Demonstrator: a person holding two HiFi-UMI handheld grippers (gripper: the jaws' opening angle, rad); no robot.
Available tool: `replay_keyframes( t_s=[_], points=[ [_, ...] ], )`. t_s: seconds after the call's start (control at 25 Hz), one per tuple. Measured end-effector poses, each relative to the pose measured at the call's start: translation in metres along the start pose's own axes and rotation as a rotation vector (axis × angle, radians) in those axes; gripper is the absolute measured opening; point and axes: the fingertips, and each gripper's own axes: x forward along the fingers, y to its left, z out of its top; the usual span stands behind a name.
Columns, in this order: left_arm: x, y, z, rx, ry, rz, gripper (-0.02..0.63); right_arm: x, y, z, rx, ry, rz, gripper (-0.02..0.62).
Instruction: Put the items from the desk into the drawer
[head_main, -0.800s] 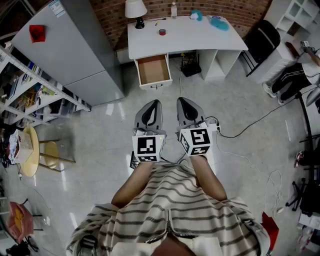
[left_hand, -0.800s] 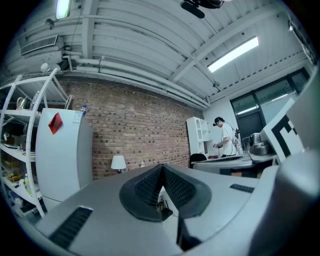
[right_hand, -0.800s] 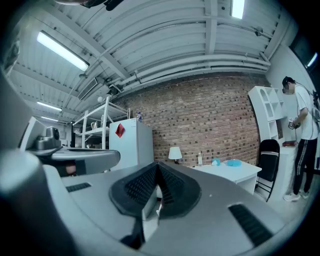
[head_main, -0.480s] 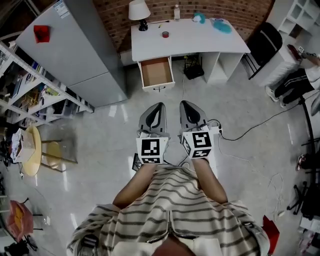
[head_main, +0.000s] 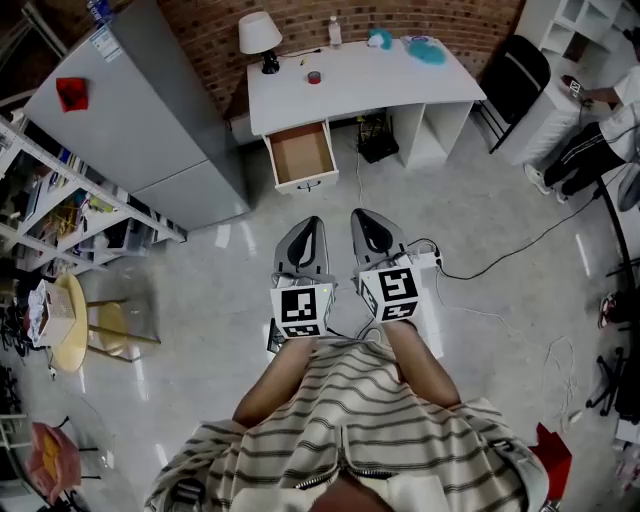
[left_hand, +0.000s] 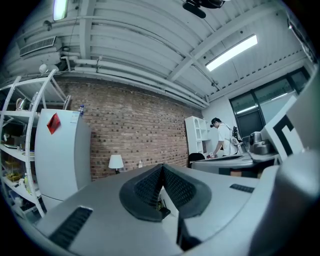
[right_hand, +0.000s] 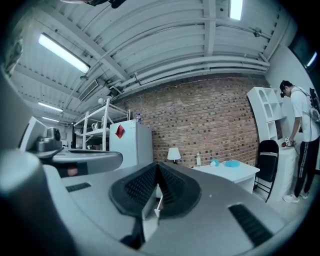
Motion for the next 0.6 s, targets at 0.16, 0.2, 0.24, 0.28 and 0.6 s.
replay_keyframes(
  t_s=[0.16,0.2,0.24,0.28,0.6],
  points=[
    [0.008,-0.026,0.001,0.003,0.01,0.001,0.008,-0.014,-0.021,0.001,0.004,0.001,0.003,0.011],
    [0.009,-0.033,-0.001,0.012,0.015,0.0,0.008,-0.018,-0.026,0.0,0.004,0.0,0.003,0.011],
    [0.01,-0.039,-0.003,0.022,0.02,0.002,0.008,-0.021,-0.031,-0.001,0.004,-0.003,0.005,0.011],
    [0.011,-0.045,-0.006,0.03,0.025,0.006,0.008,-0.024,-0.034,-0.002,0.005,-0.007,0.008,0.011],
    [0.011,-0.078,-0.027,0.036,0.07,0.041,0.007,-0.039,-0.057,-0.022,0.032,0.011,0.048,0.011]
  ],
)
